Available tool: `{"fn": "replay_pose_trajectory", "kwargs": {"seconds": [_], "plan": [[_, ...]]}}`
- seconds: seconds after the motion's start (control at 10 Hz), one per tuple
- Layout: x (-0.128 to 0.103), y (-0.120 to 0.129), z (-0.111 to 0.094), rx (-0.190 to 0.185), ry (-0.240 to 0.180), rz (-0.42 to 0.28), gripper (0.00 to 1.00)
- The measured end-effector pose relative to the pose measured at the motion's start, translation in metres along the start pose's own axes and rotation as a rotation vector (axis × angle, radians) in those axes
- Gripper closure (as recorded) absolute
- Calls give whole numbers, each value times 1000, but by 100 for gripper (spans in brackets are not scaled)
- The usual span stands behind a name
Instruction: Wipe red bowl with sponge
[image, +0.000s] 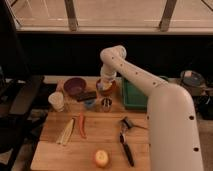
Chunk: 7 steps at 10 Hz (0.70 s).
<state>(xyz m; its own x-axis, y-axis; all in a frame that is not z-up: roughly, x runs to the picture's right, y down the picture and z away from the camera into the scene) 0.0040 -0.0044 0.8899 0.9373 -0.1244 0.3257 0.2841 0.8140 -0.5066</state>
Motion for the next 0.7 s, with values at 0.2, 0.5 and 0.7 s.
{"fn": "replay_pose_trajectory", "kwargs": {"seconds": [0.2, 0.5, 0.7], "plan": [[3, 13, -4, -9, 8, 15, 100], [41, 22, -19, -12, 53, 74, 100], [62, 18, -25, -14, 85, 95, 100]]}}
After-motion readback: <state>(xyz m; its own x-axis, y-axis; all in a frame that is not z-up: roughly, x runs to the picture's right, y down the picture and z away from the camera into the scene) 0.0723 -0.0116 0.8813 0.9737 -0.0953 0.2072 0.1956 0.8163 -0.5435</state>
